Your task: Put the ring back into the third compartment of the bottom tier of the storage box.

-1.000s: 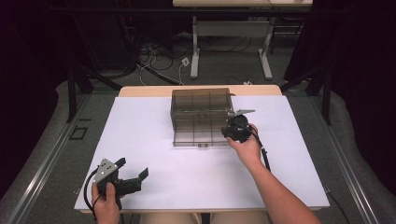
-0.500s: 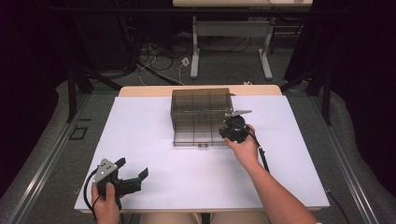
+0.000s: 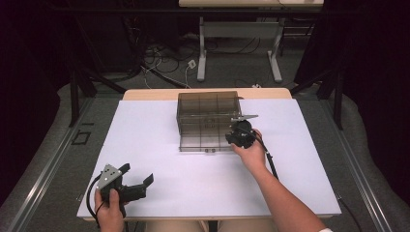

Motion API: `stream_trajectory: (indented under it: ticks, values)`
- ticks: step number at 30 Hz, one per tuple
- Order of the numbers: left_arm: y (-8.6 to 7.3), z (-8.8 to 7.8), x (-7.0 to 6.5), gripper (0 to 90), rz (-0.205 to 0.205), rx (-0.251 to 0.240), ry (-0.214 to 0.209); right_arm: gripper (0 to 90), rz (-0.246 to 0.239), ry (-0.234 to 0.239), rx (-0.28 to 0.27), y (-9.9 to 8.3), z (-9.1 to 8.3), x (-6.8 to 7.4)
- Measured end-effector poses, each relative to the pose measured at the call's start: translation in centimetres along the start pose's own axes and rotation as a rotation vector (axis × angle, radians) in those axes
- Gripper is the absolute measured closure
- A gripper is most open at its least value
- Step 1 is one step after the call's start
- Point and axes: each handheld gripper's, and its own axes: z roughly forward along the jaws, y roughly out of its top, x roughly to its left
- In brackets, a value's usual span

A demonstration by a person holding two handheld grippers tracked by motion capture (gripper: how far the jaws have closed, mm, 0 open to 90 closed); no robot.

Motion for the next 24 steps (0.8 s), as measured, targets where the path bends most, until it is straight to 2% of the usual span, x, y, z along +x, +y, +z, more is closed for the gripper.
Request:
stream_trajectory:
  ticks: [11,17,24]
  values:
    - [0.00,0.00,-0.02,0.3,0.001,0.000,0.000,71.1,-0.024,0.004,0.011,-0.15,0.64,0.03]
    - [0.00,0.01,-0.02,0.3,0.001,0.001,0.000,70.9,-0.003,0.001,0.024,-0.18,0.78,0.14]
    - [0.00,0.02,-0.01,0.3,0.001,0.001,0.000,67.5,-0.002,0.006,0.027,-0.17,0.85,0.08]
